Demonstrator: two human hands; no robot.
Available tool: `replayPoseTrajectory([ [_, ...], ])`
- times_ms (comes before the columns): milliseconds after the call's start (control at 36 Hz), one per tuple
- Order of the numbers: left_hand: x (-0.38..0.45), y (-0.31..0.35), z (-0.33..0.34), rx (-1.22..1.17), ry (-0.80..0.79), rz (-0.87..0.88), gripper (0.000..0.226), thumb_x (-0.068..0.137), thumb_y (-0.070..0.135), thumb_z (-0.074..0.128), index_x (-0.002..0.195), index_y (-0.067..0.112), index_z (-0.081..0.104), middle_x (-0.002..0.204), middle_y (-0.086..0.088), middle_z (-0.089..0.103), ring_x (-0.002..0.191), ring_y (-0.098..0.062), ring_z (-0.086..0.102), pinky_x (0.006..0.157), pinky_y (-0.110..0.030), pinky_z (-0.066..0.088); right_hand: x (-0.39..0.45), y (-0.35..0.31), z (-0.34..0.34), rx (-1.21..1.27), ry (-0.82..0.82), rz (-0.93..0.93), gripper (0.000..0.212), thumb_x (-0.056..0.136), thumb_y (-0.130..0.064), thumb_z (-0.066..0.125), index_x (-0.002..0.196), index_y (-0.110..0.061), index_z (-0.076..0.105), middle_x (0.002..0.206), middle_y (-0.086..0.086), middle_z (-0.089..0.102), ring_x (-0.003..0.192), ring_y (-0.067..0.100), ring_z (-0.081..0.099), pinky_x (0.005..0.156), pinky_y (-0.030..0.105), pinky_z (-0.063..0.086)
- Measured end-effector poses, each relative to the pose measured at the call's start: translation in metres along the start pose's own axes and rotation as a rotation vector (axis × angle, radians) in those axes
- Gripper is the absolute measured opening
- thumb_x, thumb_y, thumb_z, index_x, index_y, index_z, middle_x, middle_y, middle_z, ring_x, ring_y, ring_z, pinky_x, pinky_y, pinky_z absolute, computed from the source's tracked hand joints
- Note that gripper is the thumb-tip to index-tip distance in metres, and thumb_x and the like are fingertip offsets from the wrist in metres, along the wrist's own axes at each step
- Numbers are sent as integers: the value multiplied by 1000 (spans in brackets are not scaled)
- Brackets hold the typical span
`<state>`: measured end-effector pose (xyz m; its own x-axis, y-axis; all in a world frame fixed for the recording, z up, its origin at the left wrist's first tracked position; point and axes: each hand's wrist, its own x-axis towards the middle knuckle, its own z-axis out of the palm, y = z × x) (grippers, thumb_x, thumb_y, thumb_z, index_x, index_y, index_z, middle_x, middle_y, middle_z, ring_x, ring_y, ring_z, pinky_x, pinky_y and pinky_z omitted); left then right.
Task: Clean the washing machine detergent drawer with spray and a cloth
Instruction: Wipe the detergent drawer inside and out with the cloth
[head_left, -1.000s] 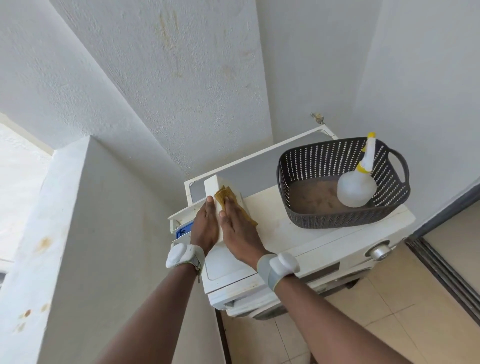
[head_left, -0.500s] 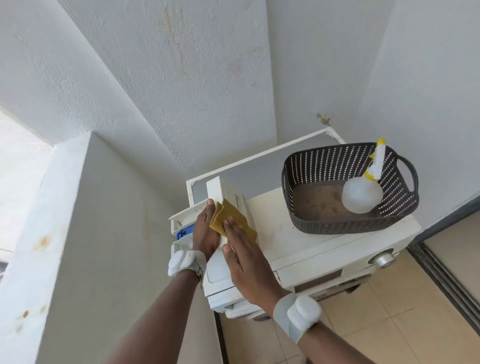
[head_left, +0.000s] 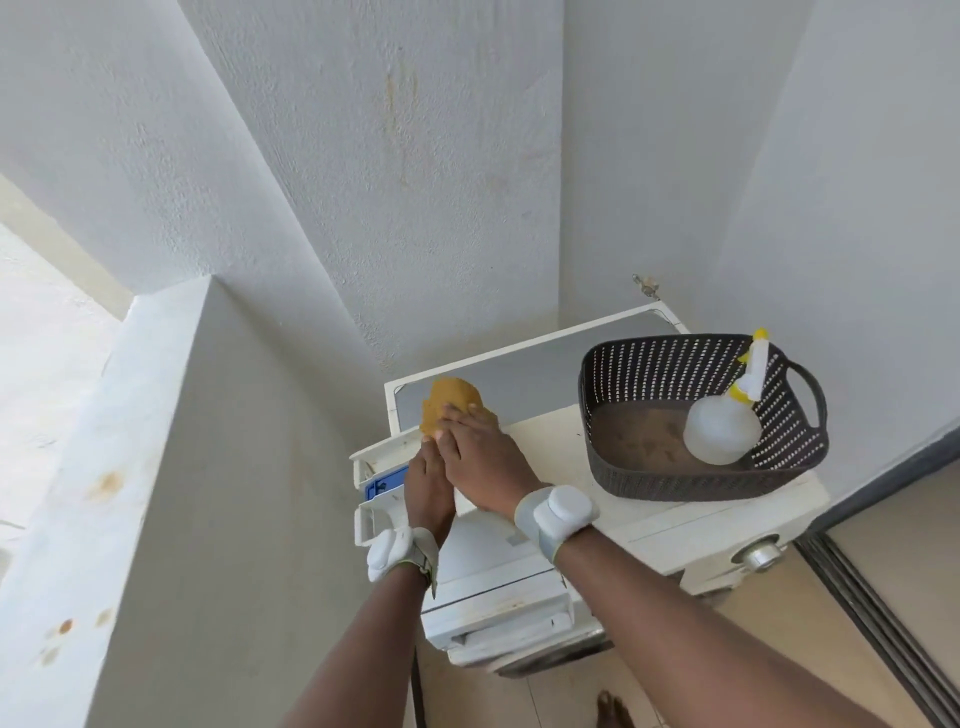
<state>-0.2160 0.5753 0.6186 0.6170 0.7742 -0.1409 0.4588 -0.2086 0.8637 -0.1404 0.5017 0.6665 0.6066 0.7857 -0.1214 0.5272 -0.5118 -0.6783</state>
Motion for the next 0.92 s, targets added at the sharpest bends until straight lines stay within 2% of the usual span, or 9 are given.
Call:
replayPoseTrajectory([
  [111,-1,0,1,-10,46,30,31,115,24,36,105,6,59,89,3,58,81,-14,55,81,-30,45,-71,5,18,43,100,-56,49,112,-39,29,156,-25,43,167,-16,27,157,8,12,124,31,23],
  [194,-6,8,0,0,76,4,27,117,19,33,98,23,53,84,14,47,78,4,45,69,-7,36,-86,7,24,129,150,-31,46,112,-38,31,152,-25,50,164,-17,34,155,4,20,125,27,23],
  [278,-6,7,4,-107,129,-33,47,117,31,27,80,24,55,82,3,59,79,-14,56,70,-32,37,-78,4,24,102,249,-18,42,111,-37,34,140,-23,62,156,-12,48,148,10,39,120,31,38],
  [361,0,-8,9,-149,194,-58,52,115,36,32,77,12,58,80,-8,67,75,-27,60,72,-41,44,-60,1,23,25,307,-19,42,111,-39,32,134,-24,63,152,-10,54,138,15,49,113,32,44],
  [472,8,-31,18,-9,168,75,26,106,3,57,89,23,54,72,20,54,67,1,54,62,-15,37,-19,4,21,-2,190,-16,54,106,-44,24,151,-25,46,165,-12,33,153,20,27,122,42,33],
  [556,6,-30,10,1,128,125,31,103,-11,48,93,17,58,79,13,58,70,0,51,63,-12,36,16,3,16,9,77,-14,49,109,-36,32,155,-22,39,169,-11,22,156,22,14,125,47,22],
  [639,4,-17,3,26,67,62,24,111,2,36,104,17,53,99,-2,57,68,1,48,66,-10,38,45,3,11,74,18,19,51,110,-35,32,159,-22,30,171,-10,15,157,22,9,125,48,16],
  [806,-1,-10,4,-279,87,-13,58,103,57,47,86,7,68,82,-13,69,69,-12,55,66,-28,44,60,16,0,502,26,254,50,111,-35,30,158,-18,28,163,9,34,147,31,35,115,38,26],
  [917,0,-15,7,-281,99,-5,59,101,61,48,87,8,68,86,-18,68,75,-21,58,73,-40,48,33,15,-5,545,-13,236,56,111,-48,21,163,-26,16,168,3,27,150,30,31,121,40,21],
])
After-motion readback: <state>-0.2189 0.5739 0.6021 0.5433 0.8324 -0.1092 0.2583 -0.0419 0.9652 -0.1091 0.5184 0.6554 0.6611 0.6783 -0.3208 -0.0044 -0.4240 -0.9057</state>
